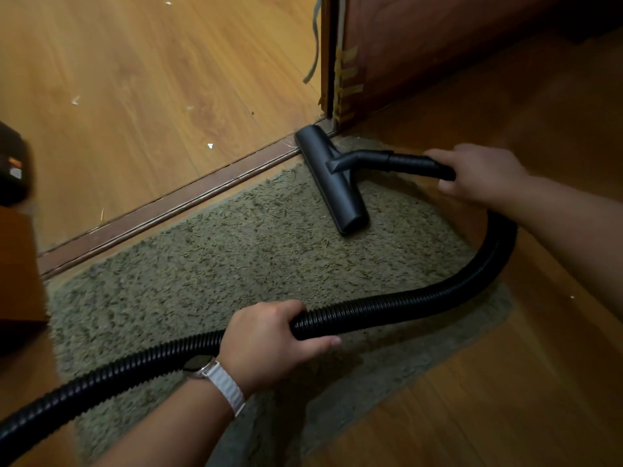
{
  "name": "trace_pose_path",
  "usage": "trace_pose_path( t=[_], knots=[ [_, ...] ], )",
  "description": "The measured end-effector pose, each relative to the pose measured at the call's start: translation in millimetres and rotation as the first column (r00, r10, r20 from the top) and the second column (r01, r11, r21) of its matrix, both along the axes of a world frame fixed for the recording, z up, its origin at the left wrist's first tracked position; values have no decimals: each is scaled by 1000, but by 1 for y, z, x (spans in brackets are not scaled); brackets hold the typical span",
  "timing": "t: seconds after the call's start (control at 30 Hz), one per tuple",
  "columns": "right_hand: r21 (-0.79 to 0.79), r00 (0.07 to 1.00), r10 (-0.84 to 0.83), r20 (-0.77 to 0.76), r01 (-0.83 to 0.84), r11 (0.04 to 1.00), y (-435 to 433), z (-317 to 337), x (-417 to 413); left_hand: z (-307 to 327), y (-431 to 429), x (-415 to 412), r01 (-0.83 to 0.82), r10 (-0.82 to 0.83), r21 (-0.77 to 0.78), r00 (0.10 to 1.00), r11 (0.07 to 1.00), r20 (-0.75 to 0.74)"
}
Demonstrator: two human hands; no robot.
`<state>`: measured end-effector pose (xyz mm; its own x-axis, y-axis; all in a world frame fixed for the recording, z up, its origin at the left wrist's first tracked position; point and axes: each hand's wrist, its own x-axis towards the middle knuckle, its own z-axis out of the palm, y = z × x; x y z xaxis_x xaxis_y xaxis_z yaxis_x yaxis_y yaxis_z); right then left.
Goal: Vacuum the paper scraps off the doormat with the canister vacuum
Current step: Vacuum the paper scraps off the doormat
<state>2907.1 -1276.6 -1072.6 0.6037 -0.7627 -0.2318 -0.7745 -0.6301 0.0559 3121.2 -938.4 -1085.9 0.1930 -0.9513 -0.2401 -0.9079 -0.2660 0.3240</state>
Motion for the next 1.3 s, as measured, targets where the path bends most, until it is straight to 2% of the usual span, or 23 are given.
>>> trace_pose_path(
  t=[0.13,0.2,0.47,0.63,0.73,0.97,1.1,1.2,1.3],
  knots=[
    [-14,993,116,-23,-116,993,21,0,10,0,4,-1,42,-41,-18,999,999,9],
    [-21,992,123,-24,-124,992,26,3,14,-1,8,-1,55,-55,-3,998,998,3],
    [-59,998,-46,-51,43,997,31,12,-14,6,14,4,78,-78,-11,997,997,15],
    [-9,994,-88,-58,88,996,45,10,-35,7,21,2,107,-107,-6,994,994,29],
    [-1,996,-28,-86,28,1000,64,11,-24,8,27,0,146,-146,7,989,989,35],
    [69,966,244,-91,-238,969,116,14,17,10,53,11,217,-218,33,975,976,38],
    [89,949,291,-120,-281,955,136,6,29,10,75,25,219,-222,52,974,974,42],
    [112,971,226,-83,-217,970,142,3,25,2,91,35,212,-211,-6,975,977,76],
    [113,998,47,-45,-42,993,145,-1,9,-6,103,41,220,-202,-106,967,970,154]
  ],
)
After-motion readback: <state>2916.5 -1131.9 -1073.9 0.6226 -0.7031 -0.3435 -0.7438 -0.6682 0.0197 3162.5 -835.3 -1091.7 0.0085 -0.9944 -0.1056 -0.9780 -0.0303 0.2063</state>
